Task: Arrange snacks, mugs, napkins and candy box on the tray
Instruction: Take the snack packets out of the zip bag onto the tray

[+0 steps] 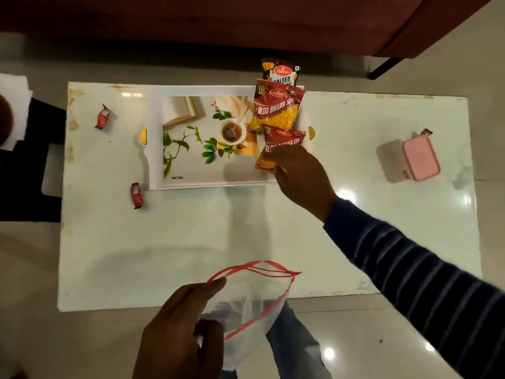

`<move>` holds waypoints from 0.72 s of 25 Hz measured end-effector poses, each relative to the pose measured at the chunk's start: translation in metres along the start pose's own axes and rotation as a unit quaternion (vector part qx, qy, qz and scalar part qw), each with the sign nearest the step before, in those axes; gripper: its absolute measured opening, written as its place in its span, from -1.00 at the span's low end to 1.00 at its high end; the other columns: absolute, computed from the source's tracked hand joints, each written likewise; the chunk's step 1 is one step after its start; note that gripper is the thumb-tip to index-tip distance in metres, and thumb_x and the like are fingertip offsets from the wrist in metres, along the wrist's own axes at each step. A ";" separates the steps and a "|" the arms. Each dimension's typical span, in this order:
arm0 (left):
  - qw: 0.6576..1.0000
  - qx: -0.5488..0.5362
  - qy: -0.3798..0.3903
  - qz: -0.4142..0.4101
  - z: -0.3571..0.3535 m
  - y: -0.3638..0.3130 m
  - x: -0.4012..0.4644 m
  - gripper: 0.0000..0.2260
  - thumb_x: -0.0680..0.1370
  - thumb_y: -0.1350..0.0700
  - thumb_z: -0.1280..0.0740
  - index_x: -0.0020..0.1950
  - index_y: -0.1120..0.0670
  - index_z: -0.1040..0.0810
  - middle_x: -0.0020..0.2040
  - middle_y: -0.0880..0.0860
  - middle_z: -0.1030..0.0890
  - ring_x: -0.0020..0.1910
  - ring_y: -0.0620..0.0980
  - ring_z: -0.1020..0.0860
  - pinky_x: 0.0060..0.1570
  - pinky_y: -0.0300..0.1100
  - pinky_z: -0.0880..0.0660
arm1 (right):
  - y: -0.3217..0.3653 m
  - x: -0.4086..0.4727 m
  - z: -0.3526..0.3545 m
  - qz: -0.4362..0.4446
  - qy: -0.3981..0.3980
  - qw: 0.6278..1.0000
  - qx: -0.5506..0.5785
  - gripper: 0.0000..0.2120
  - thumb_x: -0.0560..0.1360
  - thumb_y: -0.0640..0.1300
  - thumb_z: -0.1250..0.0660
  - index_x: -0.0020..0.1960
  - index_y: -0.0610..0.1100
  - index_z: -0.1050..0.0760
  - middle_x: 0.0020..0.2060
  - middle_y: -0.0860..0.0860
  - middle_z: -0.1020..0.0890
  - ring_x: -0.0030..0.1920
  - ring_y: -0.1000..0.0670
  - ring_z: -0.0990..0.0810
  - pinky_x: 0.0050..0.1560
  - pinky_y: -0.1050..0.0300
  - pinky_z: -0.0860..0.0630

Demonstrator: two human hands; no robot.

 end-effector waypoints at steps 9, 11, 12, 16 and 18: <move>0.989 -0.130 -0.028 0.068 0.011 0.002 0.009 -0.54 0.35 0.41 -0.33 -0.05 -0.15 -0.68 -0.09 -0.24 -0.70 -0.47 -0.15 -0.49 -0.40 -0.46 -0.43 | 0.059 -0.141 0.006 0.015 0.213 0.973 0.088 0.22 0.12 0.63 -0.31 0.58 0.23 0.17 0.46 0.24 -0.30 0.47 0.25 -0.16 0.54 0.01 0.07; 0.984 -0.167 -0.006 0.055 0.010 -0.006 0.011 -0.58 0.33 0.31 -0.26 -0.06 -0.16 -0.68 -0.07 -0.19 -0.71 -0.32 -0.14 -0.60 -0.30 -0.46 -0.46 | 0.072 -0.141 0.011 0.054 0.198 0.978 0.042 0.01 0.27 0.55 -0.28 0.58 0.16 -0.05 0.24 0.18 -0.51 0.34 0.16 -0.36 0.55 -0.09 -0.01; 0.981 -0.186 -0.010 0.046 0.012 -0.010 0.011 -0.58 0.33 0.30 -0.25 -0.03 -0.16 -0.68 -0.05 -0.15 -0.72 -0.25 -0.15 -0.62 -0.25 -0.44 -0.48 | 0.077 -0.142 0.016 0.079 0.181 0.980 0.025 -0.26 0.38 0.43 -0.30 0.46 0.12 -0.32 0.06 0.15 -0.58 0.20 0.11 -0.46 0.50 -0.09 -0.17; 0.913 -0.357 -0.145 0.130 0.023 0.012 -0.009 -0.60 0.39 0.05 -0.33 0.22 -0.18 -0.53 0.26 -0.03 -0.60 0.01 -0.08 -0.60 -0.21 -0.27 -0.56 | 0.075 -0.152 0.041 0.025 0.143 0.976 0.165 -0.82 0.53 -0.01 -0.33 -0.03 -0.11 -0.58 -0.18 0.06 -0.58 -0.20 0.09 -0.51 -0.15 0.18 -0.46; 0.869 -0.396 -0.166 0.245 0.010 0.019 -0.025 -0.36 0.16 -0.23 -0.50 0.22 -0.25 -0.47 0.42 -0.04 -0.45 0.26 0.05 -0.51 0.01 -0.04 -0.52 | 0.048 -0.157 0.064 -0.102 0.102 0.936 0.321 -0.70 0.52 0.00 -0.31 0.04 -0.23 -0.59 -0.26 0.08 -0.57 -0.30 0.15 -0.52 -0.26 0.21 -0.45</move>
Point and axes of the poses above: each hand's wrist, its own x-axis towards the middle knuckle, its own z-axis out of the back of the hand, y = z × x, the point moved 9 cm from there along x, towards the middle knuckle
